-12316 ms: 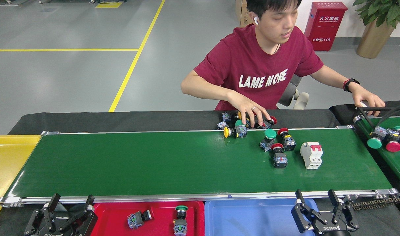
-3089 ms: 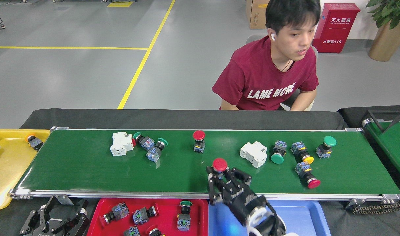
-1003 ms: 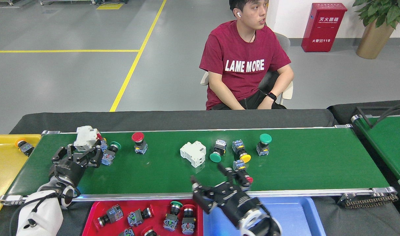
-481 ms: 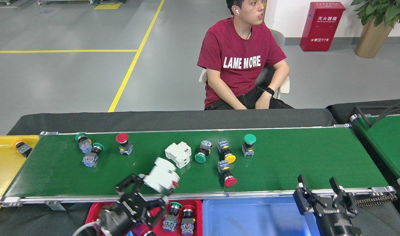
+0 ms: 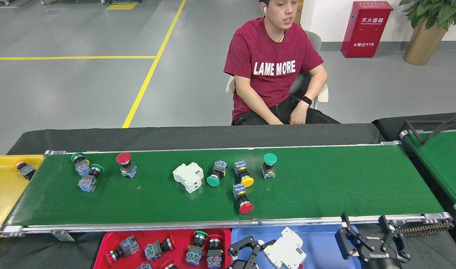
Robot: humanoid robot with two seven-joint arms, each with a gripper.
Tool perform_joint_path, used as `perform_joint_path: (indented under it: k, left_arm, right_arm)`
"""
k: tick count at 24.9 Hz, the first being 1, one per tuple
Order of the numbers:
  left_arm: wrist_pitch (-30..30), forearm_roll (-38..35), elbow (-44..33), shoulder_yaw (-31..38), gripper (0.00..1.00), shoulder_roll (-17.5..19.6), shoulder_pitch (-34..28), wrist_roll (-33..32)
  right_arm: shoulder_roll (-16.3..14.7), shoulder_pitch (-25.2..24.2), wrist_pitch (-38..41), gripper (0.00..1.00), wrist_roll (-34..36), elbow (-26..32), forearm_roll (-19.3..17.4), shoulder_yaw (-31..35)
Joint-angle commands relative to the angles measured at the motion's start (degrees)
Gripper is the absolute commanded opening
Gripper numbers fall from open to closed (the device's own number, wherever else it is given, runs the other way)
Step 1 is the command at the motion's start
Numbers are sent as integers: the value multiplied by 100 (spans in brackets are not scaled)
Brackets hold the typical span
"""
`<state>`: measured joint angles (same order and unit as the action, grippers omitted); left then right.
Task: Pick switch part from conveyor to tray
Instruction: 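Grasp a green-topped switch on the belt with the right gripper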
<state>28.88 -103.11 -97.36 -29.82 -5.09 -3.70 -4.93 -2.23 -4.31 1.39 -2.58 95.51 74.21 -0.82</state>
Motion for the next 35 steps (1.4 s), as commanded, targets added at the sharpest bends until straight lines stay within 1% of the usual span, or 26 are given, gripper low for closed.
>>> perform_joint_path:
  k: [1, 2, 4, 6, 8, 9, 10, 11, 13, 15, 16, 18, 20, 22, 24, 27, 28, 29, 30, 31, 32, 33, 34, 35]
  left_arm:
    - [-225, 54, -64, 81, 100, 26, -87, 9]
    - [-251, 80, -64, 196, 100, 26, -131, 27]
    - [-347, 186, -143, 880, 100, -1, -307, 88]
    - [-400, 432, -310, 1716, 100, -1, -456, 273]
    - [-356, 792, -301, 2912, 100, 43, -518, 484]
    - [-339, 889, -275, 3334, 100, 52, -544, 484]
    - [-339, 915, -196, 3887, 100, 122, -597, 484]
    - [-321, 950, -90, 4292, 100, 254, -658, 501]
    - [-313, 986, 226, 4845, 100, 605, -764, 519]
    - [-260, 1170, 411, 4986, 100, 764, -869, 519]
    - [-137, 1346, 455, 4995, 100, 799, -896, 519]
    - [39, 1495, 437, 4995, 100, 808, -905, 519]
    - [74, 1513, 385, 4977, 100, 799, -887, 519]
    - [65, 1504, 428, 4933, 100, 781, -702, 519]
    - [21, 1451, 595, 4907, 100, 781, -131, 493]
    - [-49, 1355, 1667, 4898, 100, 808, 993, 475]
    - [-119, 1249, 2002, 4898, 100, 852, 1337, 475]
    - [-172, 1109, 2380, 4898, 100, 948, 1653, 484]
    - [-207, 1038, 2714, 4898, 100, 1063, 1855, 501]
    - [-242, 1021, 3065, 4898, 100, 1177, 2040, 510]
    - [-304, 1021, 3364, 4898, 100, 1282, 2224, 519]
    - [-418, 1021, 3628, 4889, 100, 1344, 2409, 519]
    - [-497, 1021, 3795, 4889, 100, 1379, 2541, 519]
    - [-541, 1021, 3962, 4889, 100, 1414, 2655, 519]
  right_arm:
    - [21, 422, -77, 97, -286, -208, 41, -243]
    - [30, 563, -104, 97, -330, -314, 41, -314]
    - [47, 897, -183, 97, -383, -507, 23, -367]
    - [47, 1090, -174, 97, -497, -630, -12, -393]
    - [91, 1319, -148, 97, -761, -815, -12, -428]
    - [144, 1424, -148, 97, -814, -885, -12, -490]
    - [170, 1556, -148, 97, -823, -982, -12, -604]
    - [170, 1662, -130, 97, -823, -1070, -21, -692]
    - [205, 1925, -122, 98, -823, -1395, -29, -859]
    - [258, 2145, -113, 98, -831, -1659, -47, -1034]
    - [328, 2250, -113, 98, -831, -1825, -82, -1166]
    - [434, 2418, -113, 98, -814, -2081, -108, -1368]
    - [566, 2620, -104, 98, -805, -2292, -117, -1527]
    - [759, 2839, -95, 98, -796, -2626, -117, -1711]
    - [944, 3077, -95, 98, -770, -2977, -117, -1817]
    - [1154, 3428, -104, 98, -708, -3759, -108, -1931]
    - [1163, 3534, -122, 96, -673, -3970, -126, -1984]
    - [1163, 3674, -148, 88, -603, -4199, -126, -2028]
    - [1172, 3806, -130, 83, -541, -4427, -152, -2072]
    - [1172, 3956, -104, 75, -489, -4700, -249, -2151]
    - [1181, 4096, -69, 64, -401, -4928, -399, -2256]
    - [1181, 4263, 19, 49, -225, -5060, -530, -2353]
    - [1155, 4360, 125, 32, -67, -5095, -592, -2406]
    - [1163, 4413, 239, 4, 12, -5157, -636, -2450]
